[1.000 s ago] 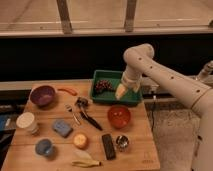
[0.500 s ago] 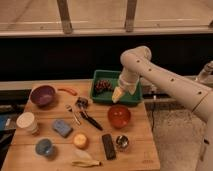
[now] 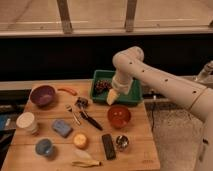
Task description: Wipe red bowl with brush
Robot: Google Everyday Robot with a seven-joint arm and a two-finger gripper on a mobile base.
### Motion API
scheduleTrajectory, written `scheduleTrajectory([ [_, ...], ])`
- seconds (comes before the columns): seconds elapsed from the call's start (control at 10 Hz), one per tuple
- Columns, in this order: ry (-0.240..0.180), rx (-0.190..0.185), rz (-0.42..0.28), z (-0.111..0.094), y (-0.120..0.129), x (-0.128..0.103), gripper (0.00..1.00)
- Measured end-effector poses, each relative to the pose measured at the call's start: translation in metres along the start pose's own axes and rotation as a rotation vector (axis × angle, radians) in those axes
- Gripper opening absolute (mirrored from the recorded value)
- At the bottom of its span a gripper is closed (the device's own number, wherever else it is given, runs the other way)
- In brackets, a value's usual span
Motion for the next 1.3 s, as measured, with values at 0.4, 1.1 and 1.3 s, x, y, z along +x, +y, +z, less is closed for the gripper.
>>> scheduleTrajectory([
  [0.4, 0.012, 0.054, -0.221, 0.011, 0.099, -0.038, 0.68],
  [1.1, 0.132, 0.085, -0.323, 0.084, 0.117, -0.061, 0.68],
  [1.3, 0.166, 0.082, -0.301, 0.101, 0.106, -0.06, 0.68],
])
